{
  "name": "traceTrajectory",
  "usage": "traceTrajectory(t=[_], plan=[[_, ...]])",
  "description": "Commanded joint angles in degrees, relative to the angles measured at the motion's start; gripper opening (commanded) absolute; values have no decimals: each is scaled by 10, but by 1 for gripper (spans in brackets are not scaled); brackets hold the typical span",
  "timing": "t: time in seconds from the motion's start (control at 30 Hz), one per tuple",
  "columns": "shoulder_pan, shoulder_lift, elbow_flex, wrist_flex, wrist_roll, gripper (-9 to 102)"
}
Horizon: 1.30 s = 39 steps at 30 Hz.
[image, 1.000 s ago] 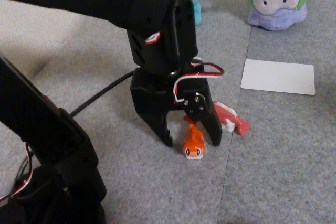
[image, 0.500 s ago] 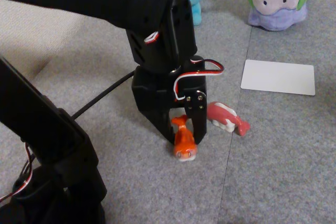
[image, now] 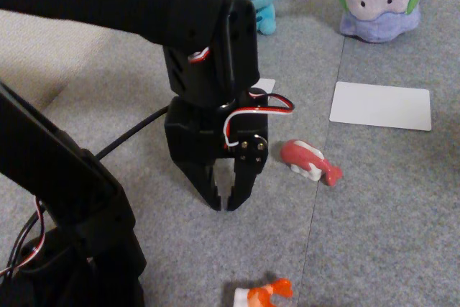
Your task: Wooper wants to eat egg sudhi, and Goomy wants to eat shrimp sushi
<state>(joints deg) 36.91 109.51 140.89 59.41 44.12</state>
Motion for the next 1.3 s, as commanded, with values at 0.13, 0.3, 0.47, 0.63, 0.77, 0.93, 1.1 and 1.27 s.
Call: traceTrajectory(t=[0.13,0.3,0.47,0.63,0.77,0.93,1.1,1.27], plan=[[9,72,-11,111,-8,23],[8,148,-11,192,-18,25],[47,230,-4,250,-87,25],[125,278,-5,251,-156,25],[185,278,-5,255,-185,25],[242,277,-6,296,-231,25],[285,277,-8,306,-285,25],[343,277,-9,303,-337,25]])
